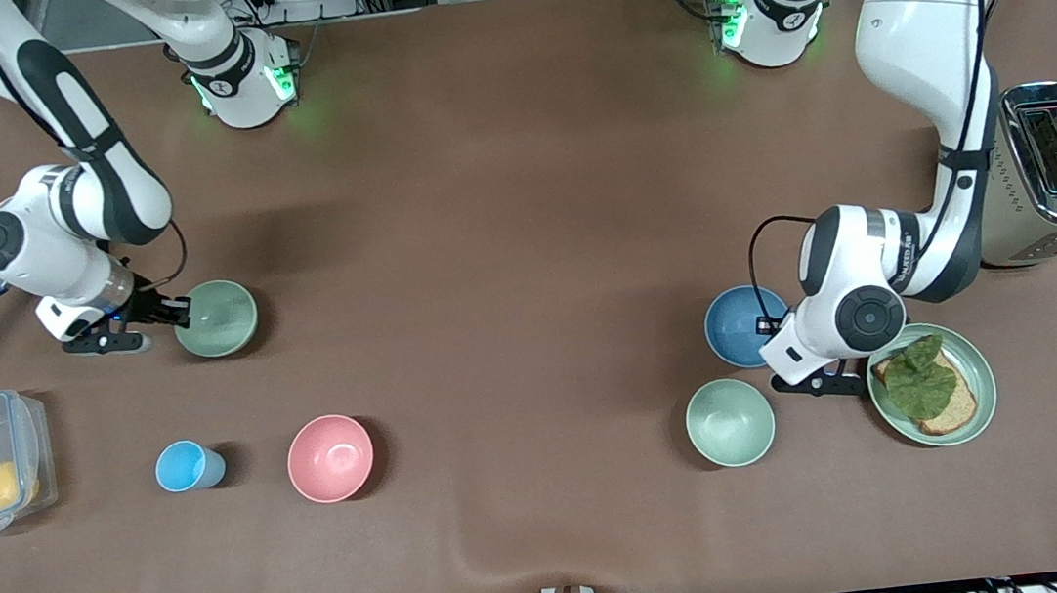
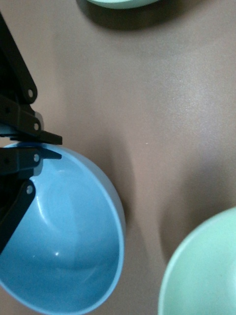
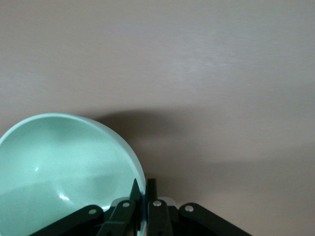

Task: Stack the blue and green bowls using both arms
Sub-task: 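Grasp the blue bowl with the left gripper while the right gripper holds green bowl, then lift the blue bowl with the left gripper while the right gripper moves green bowl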

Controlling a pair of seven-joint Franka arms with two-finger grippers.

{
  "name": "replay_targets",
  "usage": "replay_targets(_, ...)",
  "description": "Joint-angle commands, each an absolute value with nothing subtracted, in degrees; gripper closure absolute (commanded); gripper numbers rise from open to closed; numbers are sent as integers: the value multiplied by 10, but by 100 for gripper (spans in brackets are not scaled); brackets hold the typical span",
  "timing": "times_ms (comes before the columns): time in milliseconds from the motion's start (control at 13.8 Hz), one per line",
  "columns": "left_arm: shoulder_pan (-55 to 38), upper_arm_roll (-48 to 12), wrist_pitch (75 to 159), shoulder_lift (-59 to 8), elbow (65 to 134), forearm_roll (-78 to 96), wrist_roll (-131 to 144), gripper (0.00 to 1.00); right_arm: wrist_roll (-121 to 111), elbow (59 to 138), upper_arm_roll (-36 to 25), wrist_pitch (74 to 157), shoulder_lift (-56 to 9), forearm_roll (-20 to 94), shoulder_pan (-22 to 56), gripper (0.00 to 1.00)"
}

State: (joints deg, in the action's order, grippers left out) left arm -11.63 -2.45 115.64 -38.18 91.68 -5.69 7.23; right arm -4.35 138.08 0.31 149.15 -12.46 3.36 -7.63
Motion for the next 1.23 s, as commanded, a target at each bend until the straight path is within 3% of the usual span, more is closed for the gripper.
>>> replay_targets(0,-110,-33,1150,-348,940,-62,87,100,37,1355,6,1429,-98,46,-38,100)
replay_targets(291,-105,-38,1101,-288,937,19,82,100,99,1337,20,1379,-77,165,34,100)
replay_targets(654,-101,-42,1063,-260,925,175,102,100,261,1335,20,1421,-83,207,156,100)
replay_targets(1162,-112,-169,1057,-270,923,194,338,100,484,1311,18,1490,-106,204,321,100)
